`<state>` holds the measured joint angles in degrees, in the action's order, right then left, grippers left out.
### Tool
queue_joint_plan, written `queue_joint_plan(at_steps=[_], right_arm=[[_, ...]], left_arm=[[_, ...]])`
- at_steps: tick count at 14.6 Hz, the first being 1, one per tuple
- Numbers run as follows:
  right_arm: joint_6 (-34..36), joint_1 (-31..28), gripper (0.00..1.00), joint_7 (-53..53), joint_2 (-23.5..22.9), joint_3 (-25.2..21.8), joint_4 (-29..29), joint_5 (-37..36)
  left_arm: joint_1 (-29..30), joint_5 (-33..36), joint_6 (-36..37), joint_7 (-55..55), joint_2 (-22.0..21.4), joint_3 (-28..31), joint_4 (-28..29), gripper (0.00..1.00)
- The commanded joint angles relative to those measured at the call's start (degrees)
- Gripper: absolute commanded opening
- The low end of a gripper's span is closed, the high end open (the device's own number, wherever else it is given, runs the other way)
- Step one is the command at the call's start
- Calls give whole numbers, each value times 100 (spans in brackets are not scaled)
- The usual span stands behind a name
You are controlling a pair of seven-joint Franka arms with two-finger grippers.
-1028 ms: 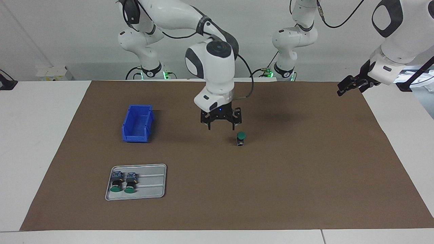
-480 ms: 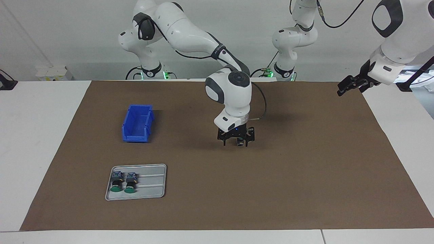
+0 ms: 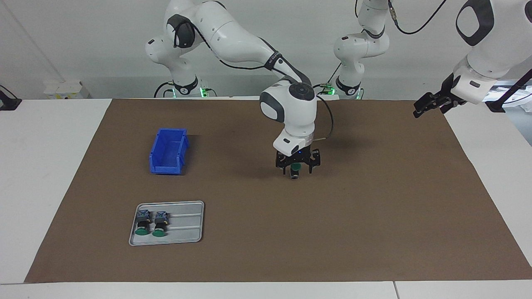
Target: Place and press button with both arms
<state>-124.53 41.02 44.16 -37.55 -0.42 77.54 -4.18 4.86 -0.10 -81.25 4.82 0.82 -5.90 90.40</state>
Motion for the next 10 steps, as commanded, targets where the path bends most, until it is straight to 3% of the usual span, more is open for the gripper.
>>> queue_joint_plan(at_steps=[1, 7, 10], right_arm=[[-73, -15, 99, -171, 20, 42, 235, -83], [-107, -33, 99, -242, 64, 271, 561, -39], [-72, -33, 89, -390, 99, 271, 648, -30]], left_arm=[[50, 89, 13, 19, -56, -60, 65, 100], [42, 89, 21, 2, -65, -52, 109, 100], [-2, 97, 4, -60, -56, -52, 92, 100]])
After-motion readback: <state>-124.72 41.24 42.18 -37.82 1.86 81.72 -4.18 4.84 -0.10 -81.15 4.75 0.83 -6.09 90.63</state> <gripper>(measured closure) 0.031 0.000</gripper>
